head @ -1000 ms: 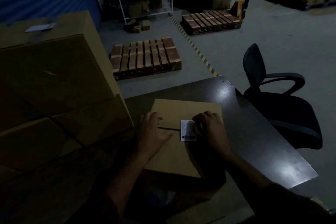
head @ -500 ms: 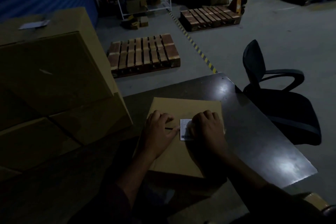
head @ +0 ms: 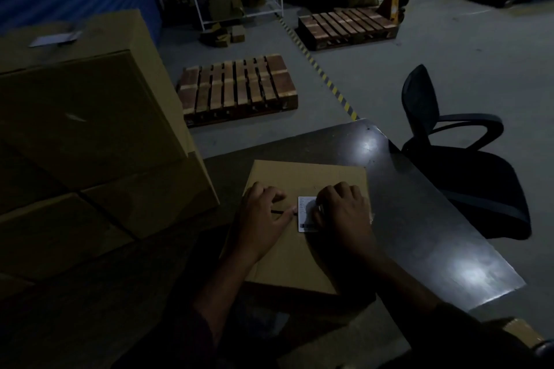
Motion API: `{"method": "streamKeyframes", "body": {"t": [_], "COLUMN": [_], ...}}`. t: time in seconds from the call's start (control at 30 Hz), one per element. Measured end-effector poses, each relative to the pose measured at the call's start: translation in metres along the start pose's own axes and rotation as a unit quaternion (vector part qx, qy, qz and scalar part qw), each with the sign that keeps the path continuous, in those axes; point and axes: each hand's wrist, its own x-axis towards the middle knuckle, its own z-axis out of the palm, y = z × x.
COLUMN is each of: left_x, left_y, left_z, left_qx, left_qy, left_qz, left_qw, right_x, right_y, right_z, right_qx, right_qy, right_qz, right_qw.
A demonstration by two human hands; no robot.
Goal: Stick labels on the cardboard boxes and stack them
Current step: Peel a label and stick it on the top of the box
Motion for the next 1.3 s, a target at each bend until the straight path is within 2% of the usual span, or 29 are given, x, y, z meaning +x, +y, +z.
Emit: {"method": "streamKeyframes", "body": {"t": [0.17, 1.3], "left_x": [0.0024, 0.0008], "left_y": [-0.0038, 0.001], "left_z": [0.005, 0.0021], "left_qx": [0.008, 0.005], "left_qy": [0.008, 0.016], "left_qz": [0.008, 0.004], "left_qw": [1.0, 1.0], "right_x": [0.0016, 0.0001], "right_y": [-0.0001, -0.0031], "right_z": [-0.0037, -0.0072], "right_qx": [-0.004, 0.008], "right_qy": [-0.033, -0.055], "right_qz": [-0.011, -0.007], "right_qw": [0.999, 0.998]}}
